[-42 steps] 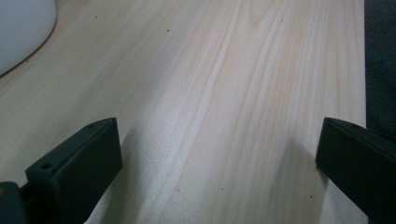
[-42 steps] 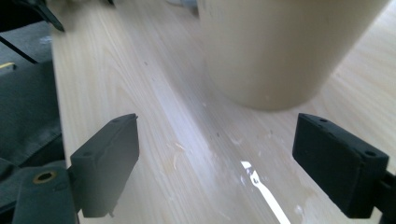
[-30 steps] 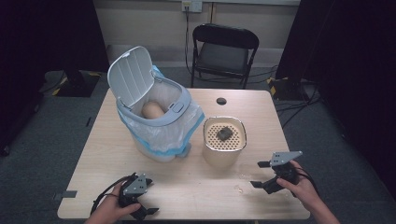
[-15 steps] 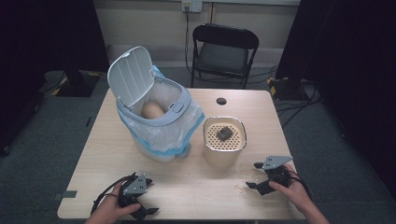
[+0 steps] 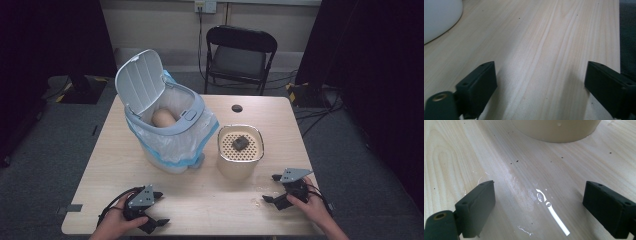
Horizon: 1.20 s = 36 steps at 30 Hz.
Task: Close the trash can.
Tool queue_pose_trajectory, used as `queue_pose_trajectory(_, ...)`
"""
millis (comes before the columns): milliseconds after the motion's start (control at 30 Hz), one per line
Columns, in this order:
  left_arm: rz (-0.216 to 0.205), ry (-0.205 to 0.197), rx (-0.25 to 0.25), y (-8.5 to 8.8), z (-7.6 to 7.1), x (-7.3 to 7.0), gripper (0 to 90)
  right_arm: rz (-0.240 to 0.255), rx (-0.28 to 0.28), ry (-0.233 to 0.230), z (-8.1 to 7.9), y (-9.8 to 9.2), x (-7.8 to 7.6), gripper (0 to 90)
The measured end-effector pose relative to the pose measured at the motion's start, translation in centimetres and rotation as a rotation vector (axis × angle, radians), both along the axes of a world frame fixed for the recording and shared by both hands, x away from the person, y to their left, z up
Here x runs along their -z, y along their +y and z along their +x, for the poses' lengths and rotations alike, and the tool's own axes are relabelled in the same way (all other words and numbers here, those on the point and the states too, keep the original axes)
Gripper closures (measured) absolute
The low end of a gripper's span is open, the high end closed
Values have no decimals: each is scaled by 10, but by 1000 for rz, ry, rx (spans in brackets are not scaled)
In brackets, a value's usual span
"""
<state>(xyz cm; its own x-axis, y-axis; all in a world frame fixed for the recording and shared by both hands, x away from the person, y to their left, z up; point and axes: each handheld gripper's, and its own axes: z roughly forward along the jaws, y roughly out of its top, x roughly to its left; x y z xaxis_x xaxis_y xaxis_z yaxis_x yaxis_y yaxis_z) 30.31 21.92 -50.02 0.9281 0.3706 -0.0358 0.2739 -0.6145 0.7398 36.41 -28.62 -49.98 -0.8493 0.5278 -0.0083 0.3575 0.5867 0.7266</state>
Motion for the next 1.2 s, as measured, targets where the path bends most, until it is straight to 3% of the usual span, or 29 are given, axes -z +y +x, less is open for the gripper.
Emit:
queue_pose_trajectory(200, 5, 40, -37, 9, 3, -4, 158, 4, -3, 3, 0, 0, 0, 104)
queue_pose_trajectory(300, -24, 61, -65, 13, 5, -7, 157, 5, -3, 3, 0, 0, 0, 104)
queue_pose_trajectory(400, -20, 52, -83, 18, 8, -15, 157, 4, -3, 3, 0, 0, 0, 103)
queue_pose_trajectory(633, -42, 81, -109, 33, 9, -31, 157, 5, -3, 3, 0, 0, 0, 103)
queue_pose_trajectory(733, -42, 100, -124, 42, 8, -41, 157, 5, -3, 3, 0, 0, 0, 103)
queue_pose_trajectory(933, -52, 93, -183, 59, 12, -67, 157, 5, -2, 3, 0, 0, 0, 103)
queue_pose_trajectory(1200, -50, 89, -223, 73, 22, -99, 157, 5, -2, 3, 0, 0, 0, 103)
